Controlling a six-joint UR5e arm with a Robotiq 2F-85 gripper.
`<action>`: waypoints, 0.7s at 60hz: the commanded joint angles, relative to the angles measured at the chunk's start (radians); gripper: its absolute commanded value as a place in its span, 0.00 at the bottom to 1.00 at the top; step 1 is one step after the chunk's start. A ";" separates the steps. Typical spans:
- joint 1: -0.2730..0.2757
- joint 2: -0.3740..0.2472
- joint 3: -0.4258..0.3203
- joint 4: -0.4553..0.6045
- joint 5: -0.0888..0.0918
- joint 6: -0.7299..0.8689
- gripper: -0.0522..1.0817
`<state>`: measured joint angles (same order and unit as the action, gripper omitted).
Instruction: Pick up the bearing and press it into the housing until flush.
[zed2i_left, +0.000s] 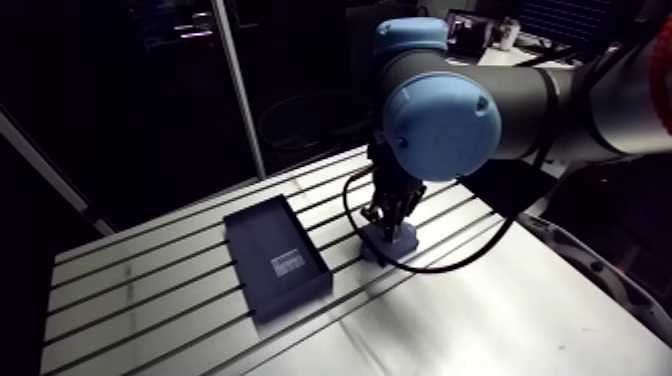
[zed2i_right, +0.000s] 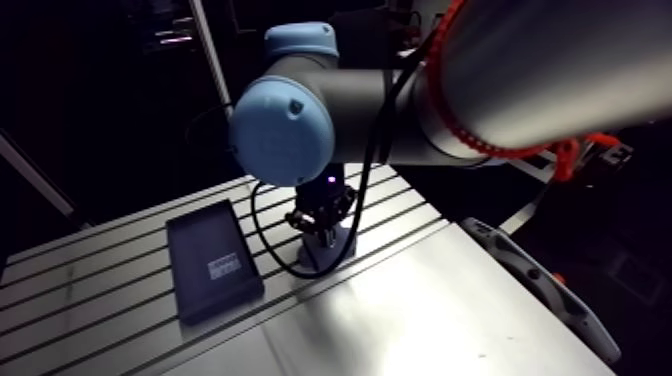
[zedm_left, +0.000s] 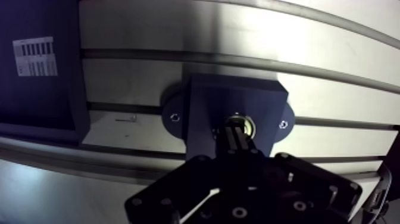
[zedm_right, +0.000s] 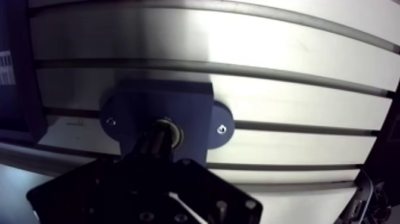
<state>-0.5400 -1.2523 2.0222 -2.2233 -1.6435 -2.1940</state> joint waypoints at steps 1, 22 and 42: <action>0.000 -0.003 -0.003 0.000 0.000 -0.002 0.85; 0.000 -0.024 -0.004 0.003 -0.002 -0.002 0.85; 0.001 -0.058 -0.009 0.019 -0.004 0.001 0.13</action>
<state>-0.5392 -1.2902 2.0169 -2.2142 -1.6453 -2.1956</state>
